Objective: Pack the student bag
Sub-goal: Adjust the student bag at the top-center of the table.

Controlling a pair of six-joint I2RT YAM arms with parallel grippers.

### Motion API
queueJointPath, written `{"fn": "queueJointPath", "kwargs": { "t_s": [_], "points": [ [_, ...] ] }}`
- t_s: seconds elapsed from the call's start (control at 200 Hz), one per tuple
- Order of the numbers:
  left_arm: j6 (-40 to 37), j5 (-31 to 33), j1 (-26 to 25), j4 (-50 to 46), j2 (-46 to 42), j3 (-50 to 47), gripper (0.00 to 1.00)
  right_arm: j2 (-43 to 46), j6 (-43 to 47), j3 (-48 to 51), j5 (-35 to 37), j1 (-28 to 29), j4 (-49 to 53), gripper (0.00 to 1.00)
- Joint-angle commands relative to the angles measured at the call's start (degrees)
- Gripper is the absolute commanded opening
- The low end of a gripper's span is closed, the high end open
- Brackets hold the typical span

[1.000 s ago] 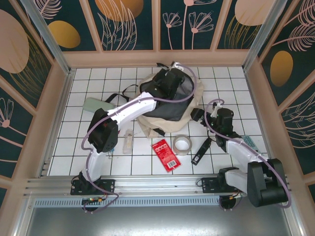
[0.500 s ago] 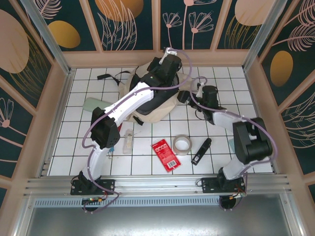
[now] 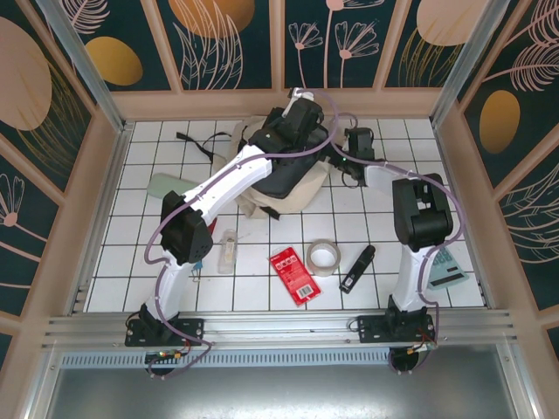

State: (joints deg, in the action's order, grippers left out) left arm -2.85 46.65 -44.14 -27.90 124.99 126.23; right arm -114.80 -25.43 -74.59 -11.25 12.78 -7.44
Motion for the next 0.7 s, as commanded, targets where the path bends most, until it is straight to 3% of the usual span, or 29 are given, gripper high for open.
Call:
{"fn": "queueJointPath", "kwargs": {
  "t_s": [0.0,0.2,0.42,0.596,0.696],
  "points": [
    [2.7,-0.8,-0.3,-1.4,-4.0,3.1,0.0,-2.7,1.9,-5.9,3.6,-2.5,6.2,0.99],
    [6.0,-5.3,-0.3,-2.7,-4.6,3.0,0.0,1.7,1.5,-7.9,5.1,-2.9,12.4,0.99],
    [7.1,-8.9,-0.3,0.1,-3.7,2.4,0.0,19.7,-0.8,6.4,14.9,0.8,14.2,0.99],
    [6.7,-11.5,-0.3,4.5,-3.0,0.7,0.0,36.1,-3.3,20.4,12.5,1.3,16.1,0.99],
    [6.5,-12.9,-0.3,6.6,-2.8,-0.4,0.0,42.9,-5.7,24.9,16.5,3.9,23.2,0.93]
  ]
}}
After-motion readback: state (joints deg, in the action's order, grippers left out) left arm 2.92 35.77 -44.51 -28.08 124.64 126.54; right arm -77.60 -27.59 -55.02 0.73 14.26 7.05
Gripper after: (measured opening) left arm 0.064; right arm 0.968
